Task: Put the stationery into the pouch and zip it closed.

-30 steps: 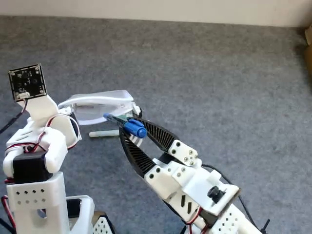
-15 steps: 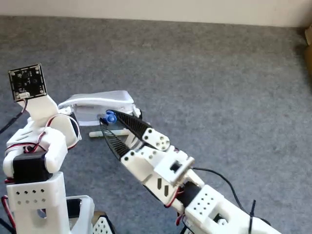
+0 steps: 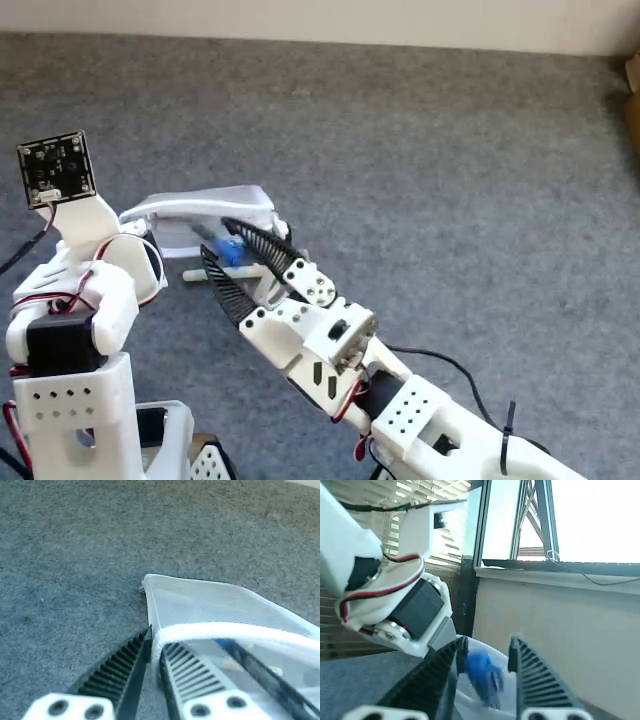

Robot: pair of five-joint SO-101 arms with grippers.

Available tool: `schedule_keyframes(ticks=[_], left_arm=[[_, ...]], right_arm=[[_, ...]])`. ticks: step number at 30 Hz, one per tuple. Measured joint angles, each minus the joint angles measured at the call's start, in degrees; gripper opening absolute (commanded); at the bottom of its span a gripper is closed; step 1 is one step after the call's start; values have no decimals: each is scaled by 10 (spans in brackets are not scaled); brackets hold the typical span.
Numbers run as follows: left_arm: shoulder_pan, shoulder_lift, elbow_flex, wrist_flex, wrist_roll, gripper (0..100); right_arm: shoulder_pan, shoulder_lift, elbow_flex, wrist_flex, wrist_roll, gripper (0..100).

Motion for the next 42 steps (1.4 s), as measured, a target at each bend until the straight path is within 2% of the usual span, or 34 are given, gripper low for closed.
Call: schedule_keyframes(ticks=[13,25,33,39,42], left_arm=[[1,0,0,0,0,7],[1,0,0,0,0,7],[-4,0,0,0,0,7],[-61,0,0,0,1,8],[-99,0,0,0,13,8]], right_arm=[[0,-37,0,54,0,155],[0,-236,0,342,0,155],[0,-293,-6,475,0,155],[1,-294,-88,644,0,155],[0,-295,-113,683,0,155]])
